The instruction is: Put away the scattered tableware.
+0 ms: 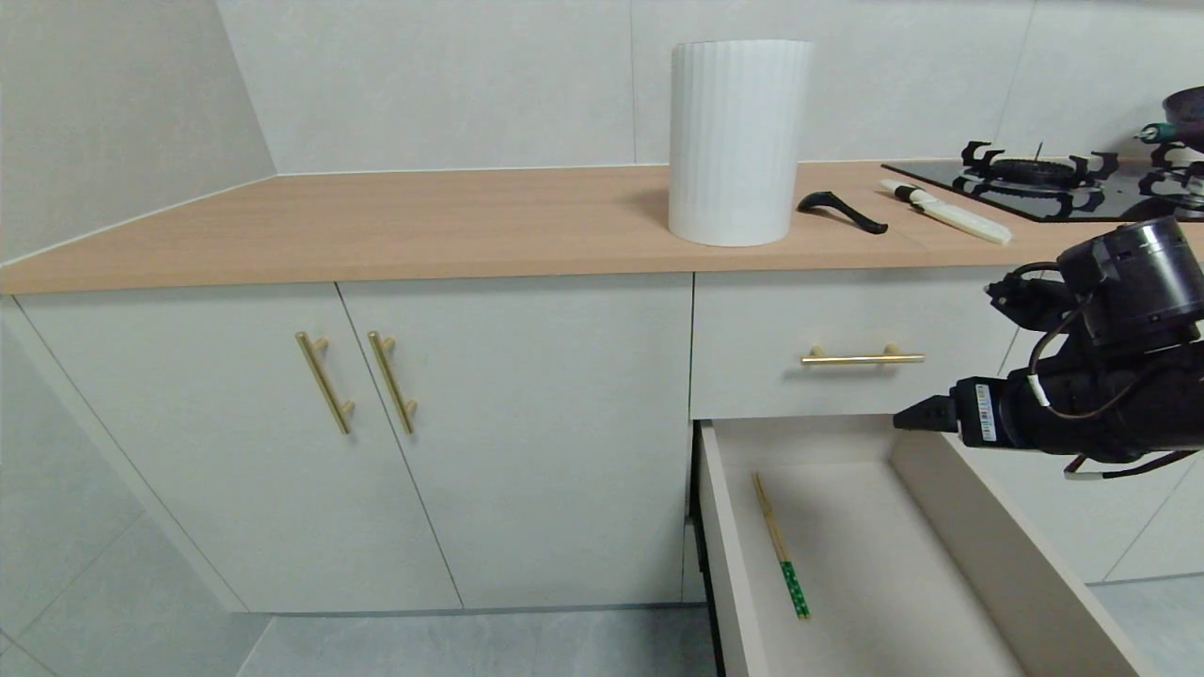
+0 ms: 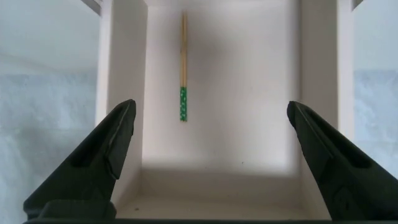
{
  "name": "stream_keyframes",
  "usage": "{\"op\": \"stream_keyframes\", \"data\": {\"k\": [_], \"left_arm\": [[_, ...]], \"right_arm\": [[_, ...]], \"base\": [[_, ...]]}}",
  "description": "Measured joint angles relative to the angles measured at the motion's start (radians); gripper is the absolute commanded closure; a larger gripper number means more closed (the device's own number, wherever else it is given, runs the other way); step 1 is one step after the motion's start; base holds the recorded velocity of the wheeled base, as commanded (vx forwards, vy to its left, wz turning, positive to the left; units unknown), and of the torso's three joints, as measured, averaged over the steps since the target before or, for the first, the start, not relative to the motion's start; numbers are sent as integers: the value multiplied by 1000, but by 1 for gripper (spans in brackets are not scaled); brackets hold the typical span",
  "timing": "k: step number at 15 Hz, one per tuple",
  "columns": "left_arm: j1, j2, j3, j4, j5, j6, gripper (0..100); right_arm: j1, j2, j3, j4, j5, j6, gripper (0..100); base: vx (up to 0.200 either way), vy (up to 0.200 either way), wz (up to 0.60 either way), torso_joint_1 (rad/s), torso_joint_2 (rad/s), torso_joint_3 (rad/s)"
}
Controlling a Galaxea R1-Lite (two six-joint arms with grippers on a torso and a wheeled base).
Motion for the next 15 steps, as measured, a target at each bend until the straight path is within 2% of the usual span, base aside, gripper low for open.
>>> {"op": "stream_keyframes", "data": {"k": [5,8,15], "left_arm": [[0,0,0,0,0,0,0],[0,0,0,0,0,0,0],[0,0,0,0,0,0,0]], "right_arm": [[-7,-29,7,1,-1,-37,0],[-7,-39,12,-3,-1,-45,0],[-7,-51,21,-1,-1,-62,0]], "base": [[0,0,0,6,-40,-31],[0,0,0,79,-243,-276],[0,0,0,141,-482,-307]]}}
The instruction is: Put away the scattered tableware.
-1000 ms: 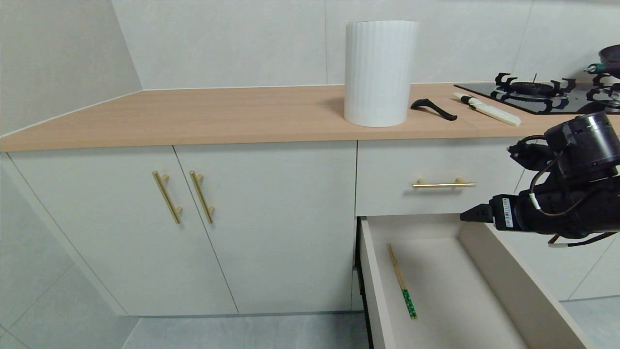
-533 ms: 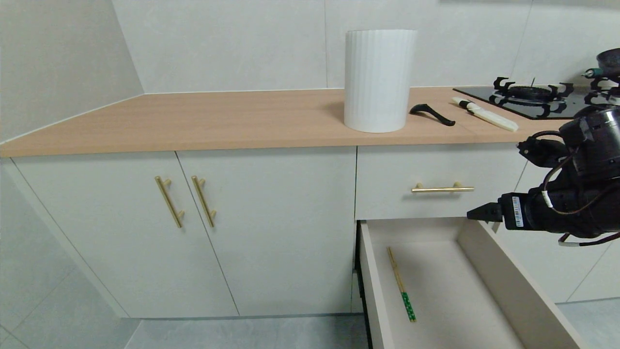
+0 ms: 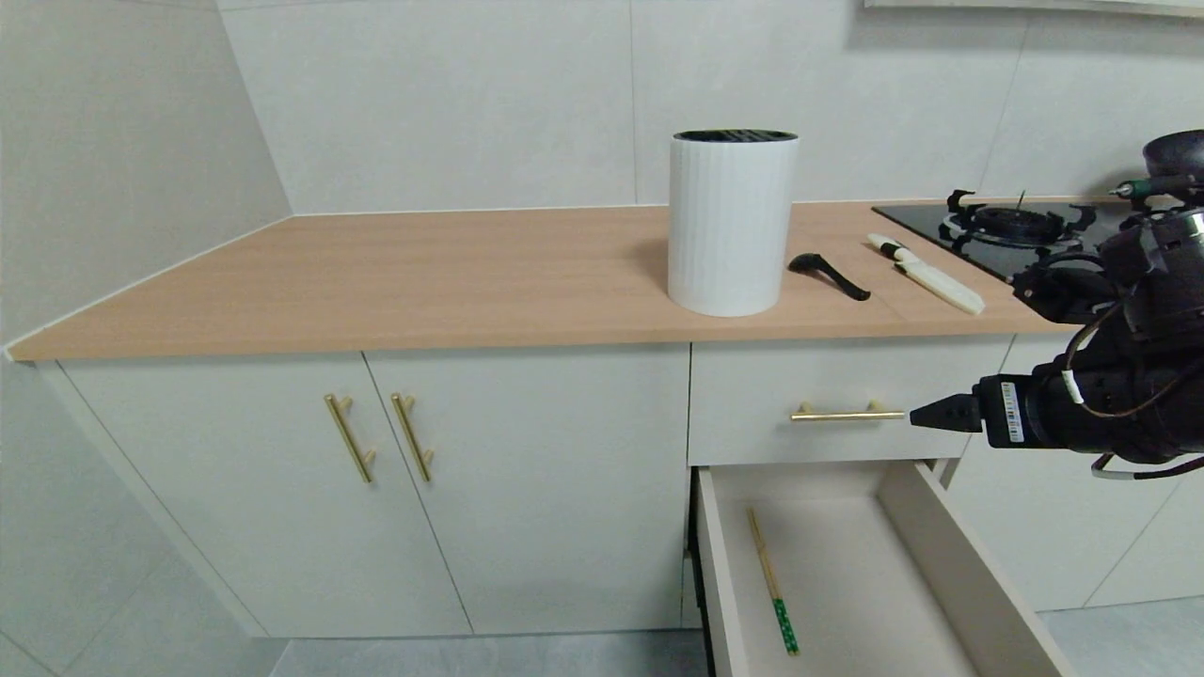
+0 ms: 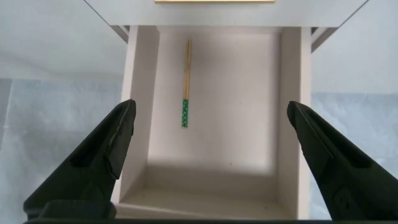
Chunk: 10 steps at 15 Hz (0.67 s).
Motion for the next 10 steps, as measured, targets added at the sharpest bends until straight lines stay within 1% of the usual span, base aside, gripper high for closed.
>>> {"op": "stream_keyframes", "data": {"k": [8,10], "left_arm": [[0,0,0,0,0,0,0],[0,0,0,1,0,0,0]], "right_arm": [[1,1,3,0,2,0,0],[1,1,1,-3,2,1,0]], "base": [[0,0,0,191,-472,-292],[0,0,0,129,-290,-168]]}}
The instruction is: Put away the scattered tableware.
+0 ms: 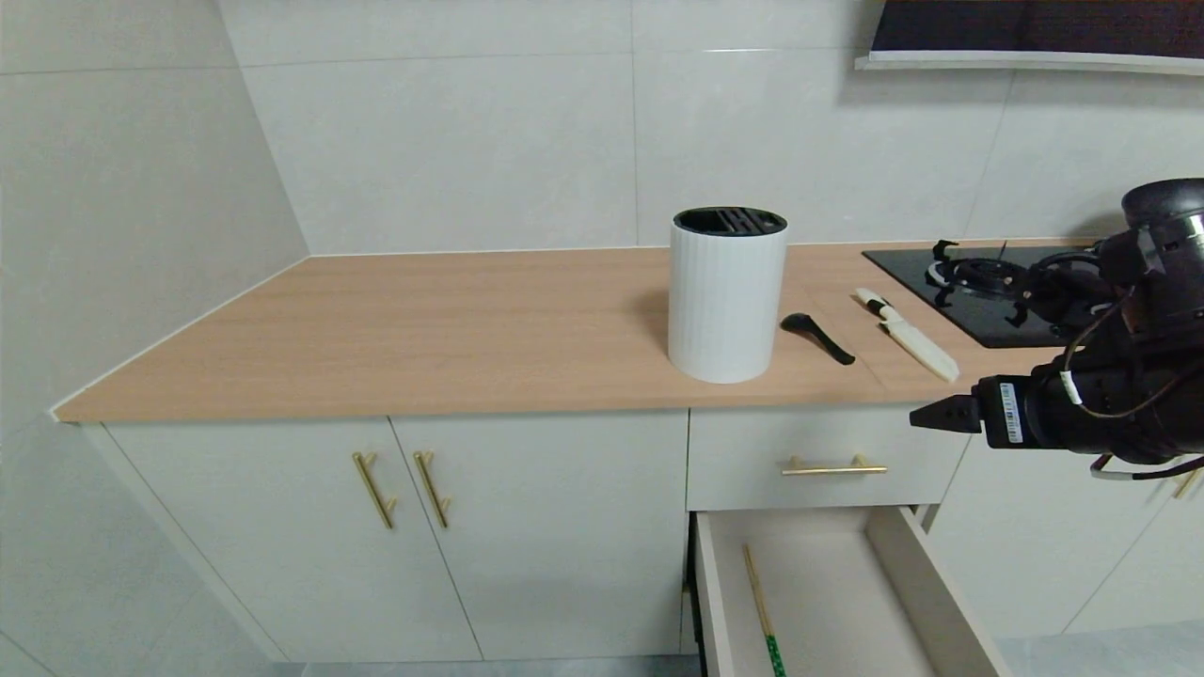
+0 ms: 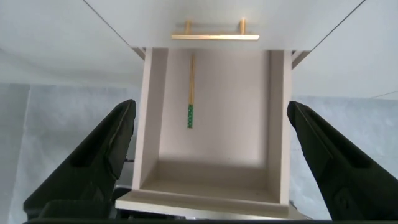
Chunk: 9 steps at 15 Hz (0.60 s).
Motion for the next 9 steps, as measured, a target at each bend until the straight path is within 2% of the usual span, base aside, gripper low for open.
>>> {"op": "stream_keyframes", "data": {"k": [4,6,9], "left_arm": [[0,0,0,-1,0,0,0],[0,0,0,-1,0,0,0],[0,0,0,-1,0,0,0]], "right_arm": [[-1,3,3,-78,0,1,0],[-8,26,0,-184,9,0,0],[-54,113,-72,-271,63,-36,0]], "base": [[0,0,0,21,-46,-24],[0,0,0,0,0,0],[0,0,0,0,0,0]]}}
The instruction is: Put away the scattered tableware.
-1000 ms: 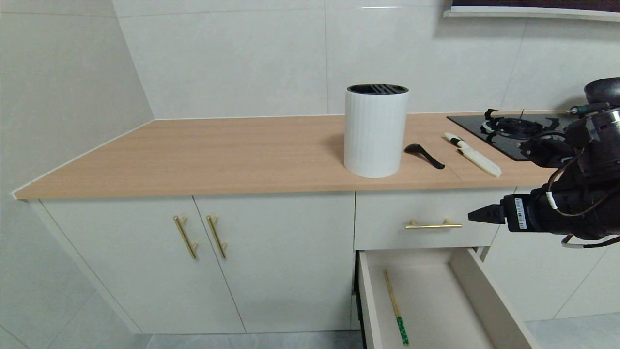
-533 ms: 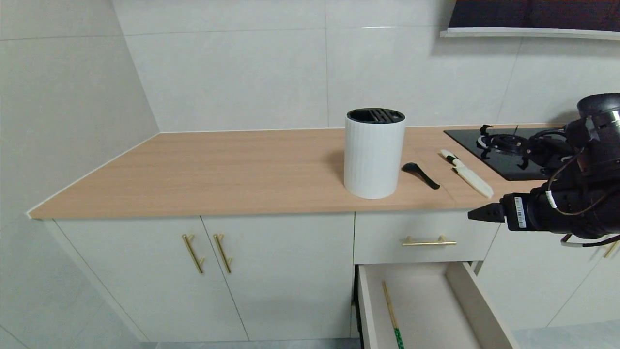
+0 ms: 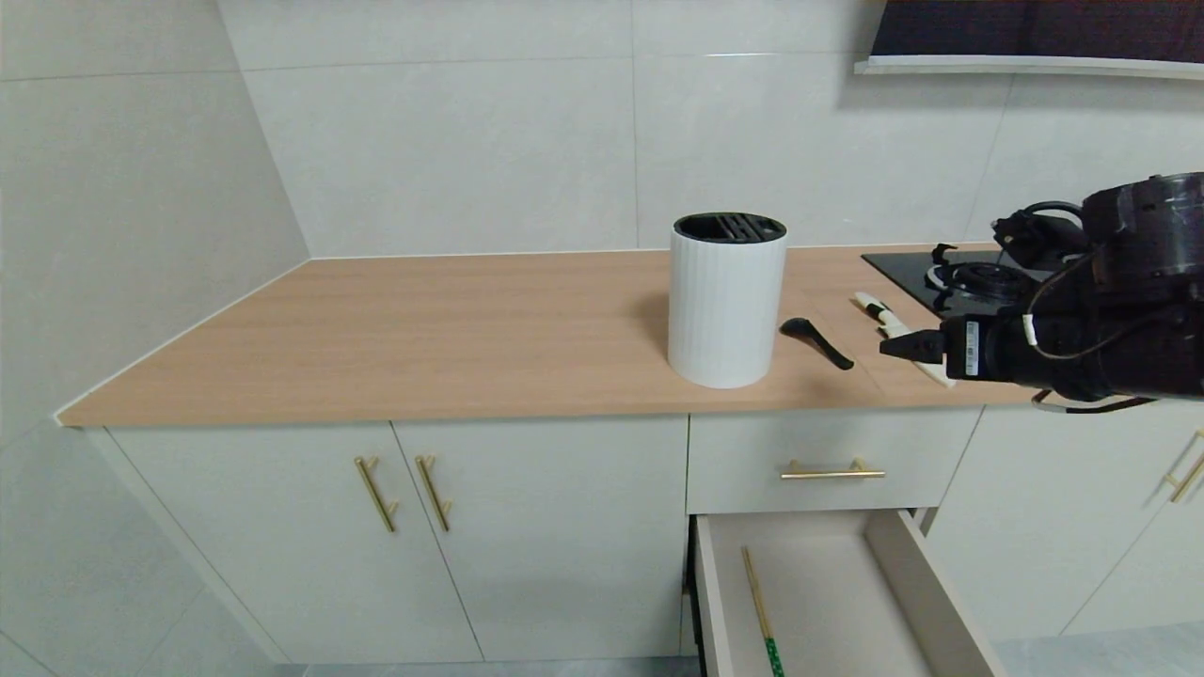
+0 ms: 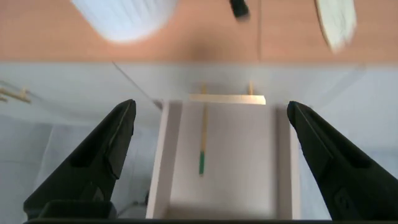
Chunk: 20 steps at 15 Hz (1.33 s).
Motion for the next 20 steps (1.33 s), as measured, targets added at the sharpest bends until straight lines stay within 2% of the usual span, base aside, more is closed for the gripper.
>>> {"op": "stream_keyframes", "data": {"k": [5,8,12,14,20], "left_arm": [[0,0,0,0,0,0,0],[0,0,0,0,0,0,0],[0,0,0,0,0,0,0],[0,0,0,0,0,0,0],[0,0,0,0,0,0,0]], "right_arm": [[-75,216,-179,-111,65,-96,0],[-85,330,-198,-243,136,-189,0],[-90,415,-202,-299,245,-197,0],[-95,450,-203,-359,252,-218,0],[-112,540,-243,-399,246,-226,0]], "base": [[0,0,0,0,0,0],[0,0,0,0,0,0],[0,0,0,0,0,0],[0,0,0,0,0,0],[0,0,0,0,0,0]]}}
